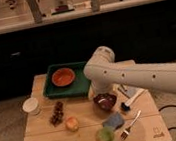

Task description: Place apple in paper cup

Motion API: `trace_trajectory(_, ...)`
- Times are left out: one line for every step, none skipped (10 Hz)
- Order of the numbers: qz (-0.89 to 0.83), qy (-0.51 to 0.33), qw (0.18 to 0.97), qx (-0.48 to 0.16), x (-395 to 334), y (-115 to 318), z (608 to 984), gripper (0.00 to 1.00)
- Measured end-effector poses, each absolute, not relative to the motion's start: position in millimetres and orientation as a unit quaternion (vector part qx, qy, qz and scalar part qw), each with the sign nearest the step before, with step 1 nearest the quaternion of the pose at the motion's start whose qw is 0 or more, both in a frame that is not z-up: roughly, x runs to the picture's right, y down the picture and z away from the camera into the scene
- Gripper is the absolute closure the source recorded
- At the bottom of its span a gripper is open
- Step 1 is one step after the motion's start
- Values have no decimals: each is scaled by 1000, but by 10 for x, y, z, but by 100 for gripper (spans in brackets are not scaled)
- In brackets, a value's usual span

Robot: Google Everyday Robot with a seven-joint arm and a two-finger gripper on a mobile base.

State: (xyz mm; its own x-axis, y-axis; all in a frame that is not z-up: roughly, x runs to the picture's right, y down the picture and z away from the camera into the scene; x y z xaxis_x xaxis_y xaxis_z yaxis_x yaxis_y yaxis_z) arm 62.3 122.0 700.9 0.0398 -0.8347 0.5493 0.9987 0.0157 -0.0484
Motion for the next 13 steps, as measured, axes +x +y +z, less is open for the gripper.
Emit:
trace_trajectory(-671,-191,683,-217,587,1238,7016,20)
trace_trajectory(-677,-195,676,-215,529,1255,7024,20)
trace_trajectory(-683,-198,670,-214,461,1276,7033,20)
trace_trajectory(-689,-201,663,-212,376,1297,7042,20)
trace_trajectory(-696,-205,655,-209,291,1321,7058,20)
trace_trajectory(-701,-208,650,-208,254,1348,7067,20)
trace_trajectory(-705,-211,644,-207,194,1368,7077,20)
trace_trajectory(-713,-217,636,-203,52,1387,7092,20)
trace_trajectory(-716,-220,631,-200,-22,1400,7101,20)
trace_trajectory(-719,-223,627,-199,-85,1415,7113,20)
trace_trajectory(-723,-228,622,-194,-156,1426,7124,20)
trace_trajectory(-727,-230,618,-192,-176,1432,7136,20)
trace_trajectory(-730,-237,612,-189,-240,1457,7167,20)
